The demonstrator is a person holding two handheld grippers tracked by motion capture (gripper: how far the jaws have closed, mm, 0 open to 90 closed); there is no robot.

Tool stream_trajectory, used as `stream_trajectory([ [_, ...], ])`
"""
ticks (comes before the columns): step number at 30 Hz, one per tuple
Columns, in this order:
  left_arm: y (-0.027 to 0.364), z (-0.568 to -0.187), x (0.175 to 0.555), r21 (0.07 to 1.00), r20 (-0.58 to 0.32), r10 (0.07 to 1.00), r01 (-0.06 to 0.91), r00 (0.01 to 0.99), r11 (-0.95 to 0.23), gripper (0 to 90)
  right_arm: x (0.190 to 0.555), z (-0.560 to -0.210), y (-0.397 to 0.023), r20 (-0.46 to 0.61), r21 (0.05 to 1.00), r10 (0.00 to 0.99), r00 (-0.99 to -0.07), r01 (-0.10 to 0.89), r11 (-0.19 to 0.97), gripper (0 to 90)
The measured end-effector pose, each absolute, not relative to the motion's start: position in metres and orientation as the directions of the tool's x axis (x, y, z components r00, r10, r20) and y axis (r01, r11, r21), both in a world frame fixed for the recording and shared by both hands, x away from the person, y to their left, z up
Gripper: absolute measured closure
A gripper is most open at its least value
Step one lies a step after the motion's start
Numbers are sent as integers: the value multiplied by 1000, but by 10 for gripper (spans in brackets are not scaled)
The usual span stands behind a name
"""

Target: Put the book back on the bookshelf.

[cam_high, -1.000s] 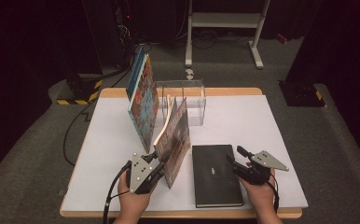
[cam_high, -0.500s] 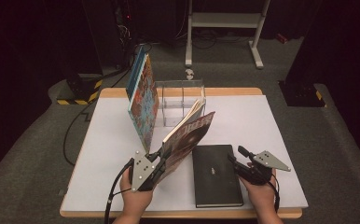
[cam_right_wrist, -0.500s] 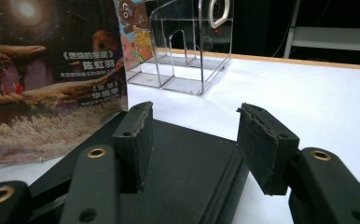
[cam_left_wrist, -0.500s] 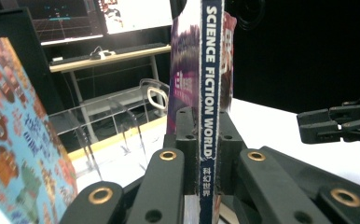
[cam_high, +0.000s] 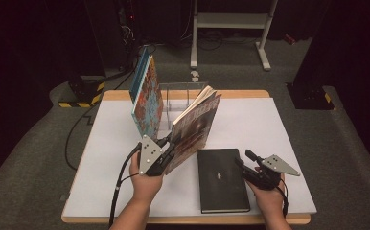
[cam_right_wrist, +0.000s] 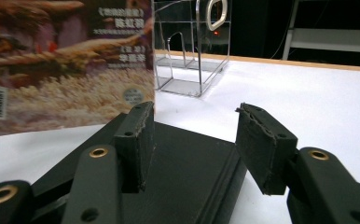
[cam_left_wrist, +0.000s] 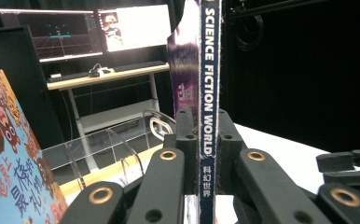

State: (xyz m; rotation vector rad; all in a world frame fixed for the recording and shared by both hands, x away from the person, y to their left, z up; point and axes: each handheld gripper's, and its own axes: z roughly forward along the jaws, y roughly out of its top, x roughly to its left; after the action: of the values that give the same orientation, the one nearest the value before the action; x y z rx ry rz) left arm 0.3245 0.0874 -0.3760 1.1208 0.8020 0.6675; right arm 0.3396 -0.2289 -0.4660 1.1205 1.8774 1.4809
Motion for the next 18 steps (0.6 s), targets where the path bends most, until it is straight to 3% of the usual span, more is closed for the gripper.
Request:
stream_trajectory([
  [18, 116, -403, 310, 944, -283, 772, 23, 569, 329, 829, 339, -469, -227, 99, 949, 835, -542, 303, 84, 462],
])
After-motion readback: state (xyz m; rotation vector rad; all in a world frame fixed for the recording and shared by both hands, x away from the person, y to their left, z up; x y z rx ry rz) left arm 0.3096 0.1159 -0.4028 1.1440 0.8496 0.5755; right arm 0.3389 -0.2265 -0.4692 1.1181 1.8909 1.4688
